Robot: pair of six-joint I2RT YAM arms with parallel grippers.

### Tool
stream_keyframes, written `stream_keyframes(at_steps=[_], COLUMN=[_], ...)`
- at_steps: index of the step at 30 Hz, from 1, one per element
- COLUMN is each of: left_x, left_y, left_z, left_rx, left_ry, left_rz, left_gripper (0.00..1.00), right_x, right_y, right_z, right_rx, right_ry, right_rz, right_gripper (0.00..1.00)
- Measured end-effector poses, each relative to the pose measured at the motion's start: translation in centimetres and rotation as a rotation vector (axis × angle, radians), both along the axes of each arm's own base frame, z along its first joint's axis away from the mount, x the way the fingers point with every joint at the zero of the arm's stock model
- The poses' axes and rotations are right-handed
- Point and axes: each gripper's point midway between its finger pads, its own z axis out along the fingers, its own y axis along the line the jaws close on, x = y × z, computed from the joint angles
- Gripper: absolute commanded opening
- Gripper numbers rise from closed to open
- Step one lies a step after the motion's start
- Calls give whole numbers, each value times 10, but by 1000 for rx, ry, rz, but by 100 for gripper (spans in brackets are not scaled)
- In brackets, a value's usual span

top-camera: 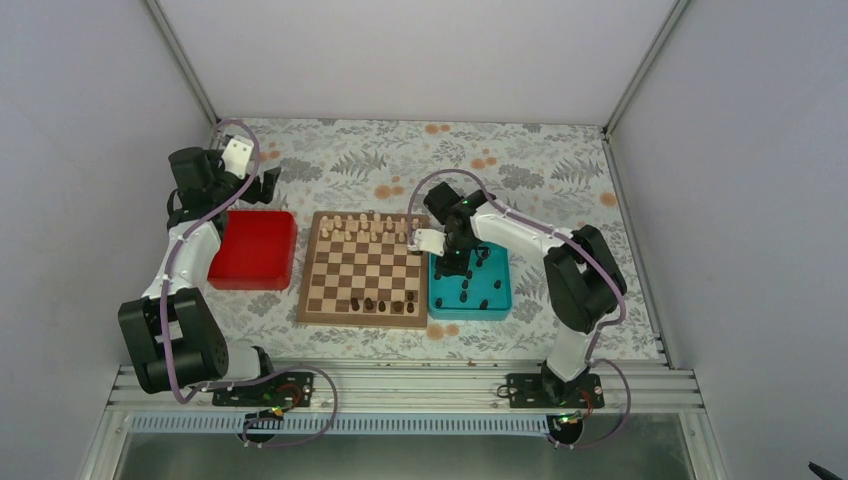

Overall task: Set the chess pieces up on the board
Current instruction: Pick up the chess piece from the storage box.

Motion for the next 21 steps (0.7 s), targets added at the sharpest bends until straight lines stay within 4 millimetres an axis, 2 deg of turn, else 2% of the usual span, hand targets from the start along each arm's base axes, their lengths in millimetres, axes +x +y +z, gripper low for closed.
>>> stream_keyframes(at_steps=[8, 21], left_x=[-1, -1], left_y=[0, 0], left_z=[-3, -3], left_rx=[0, 0], left_ry=[4, 3], left_rz=[2, 3], left_gripper=[100, 100], right_x=[7, 14], right_y=[5, -2], right_z=[-15, -18], right_rx=[-2, -5], right_ry=[1, -2], right_rz=[12, -7], right_gripper=[34, 34])
